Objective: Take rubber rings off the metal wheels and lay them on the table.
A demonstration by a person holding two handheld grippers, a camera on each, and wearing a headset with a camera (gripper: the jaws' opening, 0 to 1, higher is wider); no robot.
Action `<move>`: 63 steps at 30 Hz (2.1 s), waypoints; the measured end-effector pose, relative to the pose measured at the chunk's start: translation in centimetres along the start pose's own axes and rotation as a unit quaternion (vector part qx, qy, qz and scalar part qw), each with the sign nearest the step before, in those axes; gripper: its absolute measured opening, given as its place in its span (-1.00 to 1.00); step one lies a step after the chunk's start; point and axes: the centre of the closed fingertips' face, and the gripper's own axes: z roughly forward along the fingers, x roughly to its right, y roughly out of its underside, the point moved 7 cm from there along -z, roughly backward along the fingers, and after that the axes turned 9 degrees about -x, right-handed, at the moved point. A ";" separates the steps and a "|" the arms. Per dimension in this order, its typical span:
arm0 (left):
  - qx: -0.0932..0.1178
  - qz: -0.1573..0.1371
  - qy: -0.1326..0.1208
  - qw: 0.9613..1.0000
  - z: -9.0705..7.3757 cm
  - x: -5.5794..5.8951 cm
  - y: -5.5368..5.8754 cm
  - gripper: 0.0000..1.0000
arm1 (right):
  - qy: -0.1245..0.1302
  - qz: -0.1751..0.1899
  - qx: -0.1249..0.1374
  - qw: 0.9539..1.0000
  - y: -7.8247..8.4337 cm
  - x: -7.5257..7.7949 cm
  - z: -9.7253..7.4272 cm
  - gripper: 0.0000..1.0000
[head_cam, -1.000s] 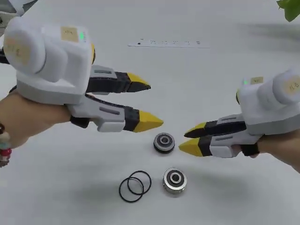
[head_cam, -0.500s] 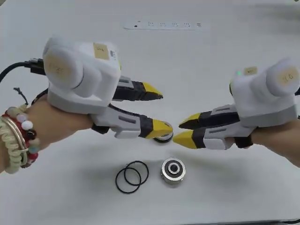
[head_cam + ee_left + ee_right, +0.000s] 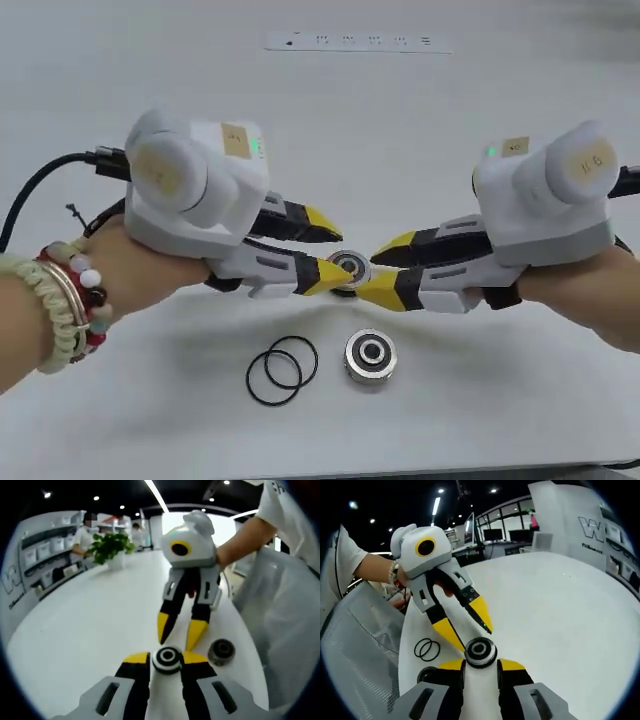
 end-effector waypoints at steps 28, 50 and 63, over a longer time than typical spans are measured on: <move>0.006 -0.021 0.008 1.000 0.7 0.4 0.4 -0.72 | 0.018 -0.054 -0.027 0.998 0.5 -0.1 0.3 -0.87; -0.008 -0.009 -0.003 1.000 0.7 0.6 0.3 -0.72 | 0.050 0.032 -0.061 0.996 0.2 0.4 0.0 -1.00; 0.014 -0.003 0.001 1.000 0.6 0.5 0.9 -0.73 | 0.002 0.166 0.011 0.986 0.9 0.9 -0.3 -1.00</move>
